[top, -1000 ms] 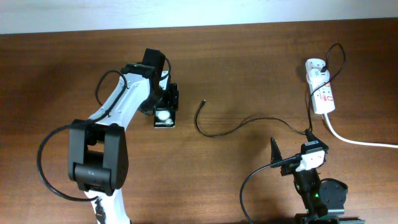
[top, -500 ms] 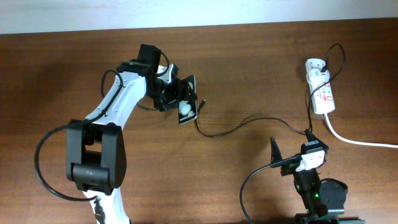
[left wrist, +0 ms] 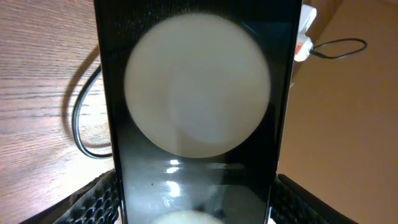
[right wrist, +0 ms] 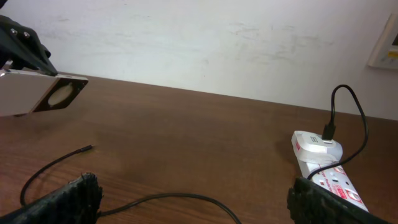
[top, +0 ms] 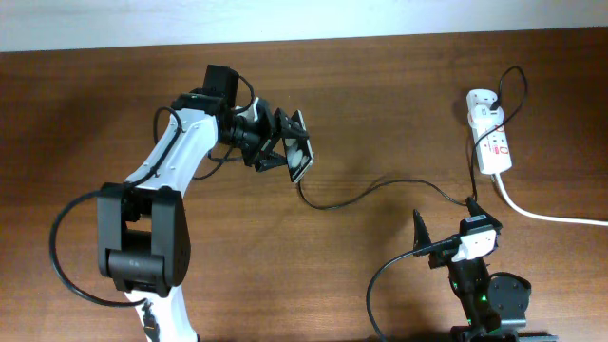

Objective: Plug charger to phone and switch on socket
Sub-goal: 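Lift the phone with the left gripper and tilt it upright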

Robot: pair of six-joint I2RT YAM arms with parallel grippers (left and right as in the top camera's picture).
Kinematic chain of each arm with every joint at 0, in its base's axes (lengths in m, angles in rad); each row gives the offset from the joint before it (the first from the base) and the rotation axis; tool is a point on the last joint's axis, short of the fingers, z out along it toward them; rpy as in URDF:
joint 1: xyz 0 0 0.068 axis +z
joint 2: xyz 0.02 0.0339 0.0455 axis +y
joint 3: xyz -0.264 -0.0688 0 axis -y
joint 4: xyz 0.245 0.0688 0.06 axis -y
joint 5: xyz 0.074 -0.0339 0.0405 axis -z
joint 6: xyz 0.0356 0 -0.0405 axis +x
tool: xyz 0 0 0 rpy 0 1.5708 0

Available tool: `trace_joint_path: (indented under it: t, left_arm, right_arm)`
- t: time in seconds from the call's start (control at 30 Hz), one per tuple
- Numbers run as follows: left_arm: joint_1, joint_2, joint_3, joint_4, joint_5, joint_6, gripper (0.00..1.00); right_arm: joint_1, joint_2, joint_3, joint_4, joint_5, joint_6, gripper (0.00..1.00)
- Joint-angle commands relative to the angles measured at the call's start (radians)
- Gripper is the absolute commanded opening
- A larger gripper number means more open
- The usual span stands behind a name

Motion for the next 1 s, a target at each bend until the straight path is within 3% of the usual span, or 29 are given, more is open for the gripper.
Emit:
trace_joint_path:
  t: [0.0, 0.53, 0.8, 0.97]
  left_arm:
    - [0.007, -0.003, 0.027, 0.005, 0.113, -0.011, 0.21]
    - [0.007, -0.003, 0.027, 0.005, 0.116, -0.249, 0.19]
    - [0.007, -0.003, 0.027, 0.005, 0.124, -0.436, 0.17]
    - [0.008, -0.003, 0.027, 0.005, 0.225, -0.500, 0.13]
  right_arm:
    - [0.007, -0.006, -0.008, -0.002, 0.005, 0.005, 0.99]
    - [0.007, -0.006, -0.008, -0.002, 0.005, 0.005, 0.99]
    - [0.007, -0.006, -0.008, -0.002, 0.005, 0.005, 0.99]
    - [0.007, -0.006, -0.008, -0.002, 0.005, 0.005, 0.99]
